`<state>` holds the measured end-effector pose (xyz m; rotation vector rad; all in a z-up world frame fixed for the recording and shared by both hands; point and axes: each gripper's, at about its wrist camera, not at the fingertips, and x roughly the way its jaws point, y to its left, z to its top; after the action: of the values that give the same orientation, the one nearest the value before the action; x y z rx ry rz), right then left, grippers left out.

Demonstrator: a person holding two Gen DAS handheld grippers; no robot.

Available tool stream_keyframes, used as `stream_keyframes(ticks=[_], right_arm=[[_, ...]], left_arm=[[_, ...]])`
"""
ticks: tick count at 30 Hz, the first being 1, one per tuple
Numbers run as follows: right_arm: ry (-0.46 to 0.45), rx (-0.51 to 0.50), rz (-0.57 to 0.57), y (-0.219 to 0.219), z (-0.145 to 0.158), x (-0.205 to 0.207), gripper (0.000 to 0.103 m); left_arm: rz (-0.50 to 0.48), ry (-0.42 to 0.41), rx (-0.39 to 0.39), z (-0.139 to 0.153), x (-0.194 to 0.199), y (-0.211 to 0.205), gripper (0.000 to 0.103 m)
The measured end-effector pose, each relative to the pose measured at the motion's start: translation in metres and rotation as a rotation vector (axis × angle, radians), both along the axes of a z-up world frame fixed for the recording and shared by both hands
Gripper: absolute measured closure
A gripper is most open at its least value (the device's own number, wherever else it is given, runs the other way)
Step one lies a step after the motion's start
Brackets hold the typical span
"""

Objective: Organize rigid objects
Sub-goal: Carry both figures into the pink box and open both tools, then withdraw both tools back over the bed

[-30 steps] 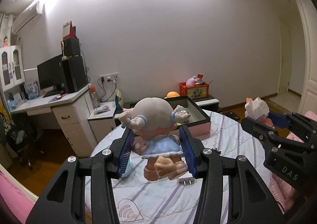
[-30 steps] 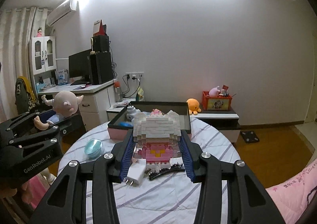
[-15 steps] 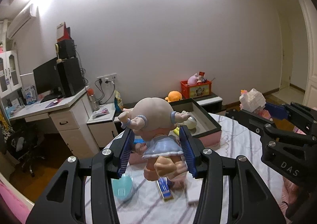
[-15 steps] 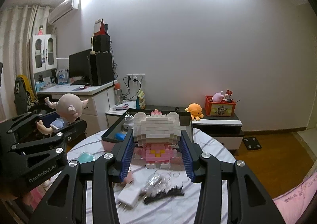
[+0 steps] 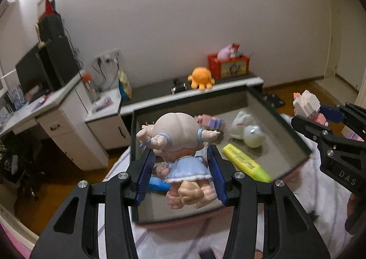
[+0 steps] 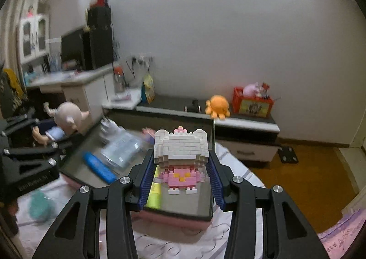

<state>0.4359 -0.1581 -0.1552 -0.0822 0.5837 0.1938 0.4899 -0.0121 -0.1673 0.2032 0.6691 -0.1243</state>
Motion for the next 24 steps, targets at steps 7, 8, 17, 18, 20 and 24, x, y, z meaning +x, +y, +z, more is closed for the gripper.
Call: stream_keyframes(ticks=[7,8,17,18,20,24], right_arm=[[0.140,-0.010,0.036,0.004,-0.046,0.033,0.057],[0.146,-0.009,0.042,0.006,-0.049,0.032,0.057],[0.201,0.014,0.041,0.005,-0.059,0.036,0.053],[0.191,0.023,0.036,0.004,-0.056,0.034,0.048],[0.150,0.032,0.021,0.001,-0.044,0.023,0.022],[0.072,0.052,0.010,-0.001,-0.011,-0.007,0.022]], left_arm=[[-0.010,0.088,0.025,-0.033,0.027,-0.008,0.063],[-0.012,0.086,0.023,-0.031,0.028,-0.007,0.063],[0.016,0.080,-0.031,-0.023,0.011,0.012,0.038],[0.022,0.054,-0.028,-0.018,0.003,0.013,0.027],[0.031,0.010,-0.030,-0.007,-0.011,0.017,0.023],[0.064,-0.104,-0.065,0.024,-0.062,0.027,0.012]])
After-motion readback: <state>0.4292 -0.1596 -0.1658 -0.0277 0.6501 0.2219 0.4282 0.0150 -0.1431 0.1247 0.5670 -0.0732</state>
